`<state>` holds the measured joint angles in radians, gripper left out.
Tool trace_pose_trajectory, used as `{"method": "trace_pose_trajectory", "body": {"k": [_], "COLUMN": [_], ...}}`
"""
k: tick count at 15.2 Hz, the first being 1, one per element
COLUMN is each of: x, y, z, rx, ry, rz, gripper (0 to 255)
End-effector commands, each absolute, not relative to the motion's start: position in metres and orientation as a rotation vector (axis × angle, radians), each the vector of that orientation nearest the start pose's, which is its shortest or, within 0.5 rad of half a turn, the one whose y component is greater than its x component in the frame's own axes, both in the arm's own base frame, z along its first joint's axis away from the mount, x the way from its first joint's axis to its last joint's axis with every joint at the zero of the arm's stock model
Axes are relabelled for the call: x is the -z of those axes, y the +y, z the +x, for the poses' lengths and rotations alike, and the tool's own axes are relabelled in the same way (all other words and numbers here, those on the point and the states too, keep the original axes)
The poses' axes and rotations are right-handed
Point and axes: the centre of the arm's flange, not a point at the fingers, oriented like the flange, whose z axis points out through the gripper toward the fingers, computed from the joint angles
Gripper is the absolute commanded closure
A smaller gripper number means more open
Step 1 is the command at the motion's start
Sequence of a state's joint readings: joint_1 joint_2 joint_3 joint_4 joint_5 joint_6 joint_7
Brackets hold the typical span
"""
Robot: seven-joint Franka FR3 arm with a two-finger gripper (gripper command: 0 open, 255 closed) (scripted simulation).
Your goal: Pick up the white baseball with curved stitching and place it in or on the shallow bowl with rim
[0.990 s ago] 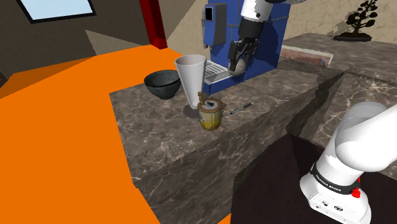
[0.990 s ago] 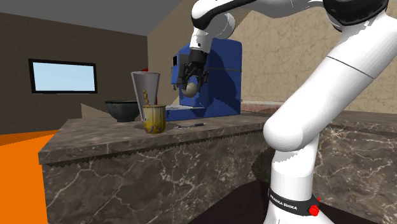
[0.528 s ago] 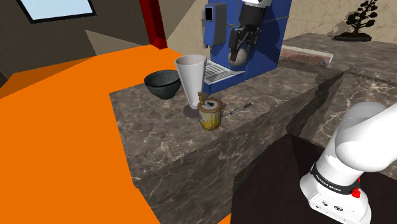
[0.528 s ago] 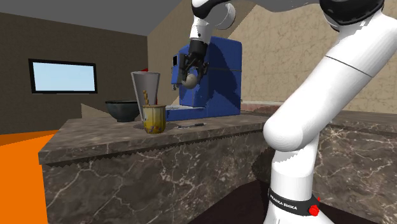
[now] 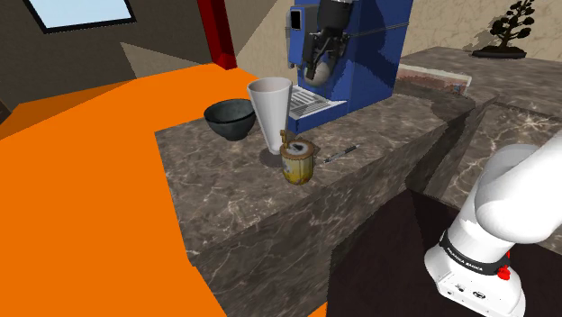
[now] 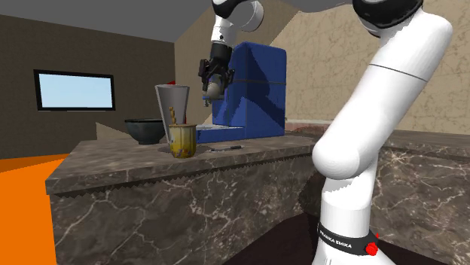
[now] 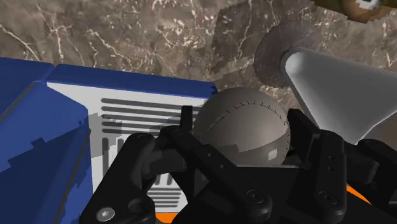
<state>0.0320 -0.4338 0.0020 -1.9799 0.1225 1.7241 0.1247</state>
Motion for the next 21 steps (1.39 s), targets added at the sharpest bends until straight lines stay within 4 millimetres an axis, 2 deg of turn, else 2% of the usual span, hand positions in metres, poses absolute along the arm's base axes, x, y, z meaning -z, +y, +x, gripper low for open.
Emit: {"method": "trace_pose_trajectory", "body": {"k": [1, 20, 21], "x": [-0.657, -0.659, -0.654], "y": [0.042, 0.172, 0.172], "z": [0.451, 0.665, 0.665], "rx": [0.252, 0.252, 0.252], "ry": [0.148, 0.148, 0.148], "rz": [-2.992, -2.992, -2.992], "gripper": [255, 255, 255]}}
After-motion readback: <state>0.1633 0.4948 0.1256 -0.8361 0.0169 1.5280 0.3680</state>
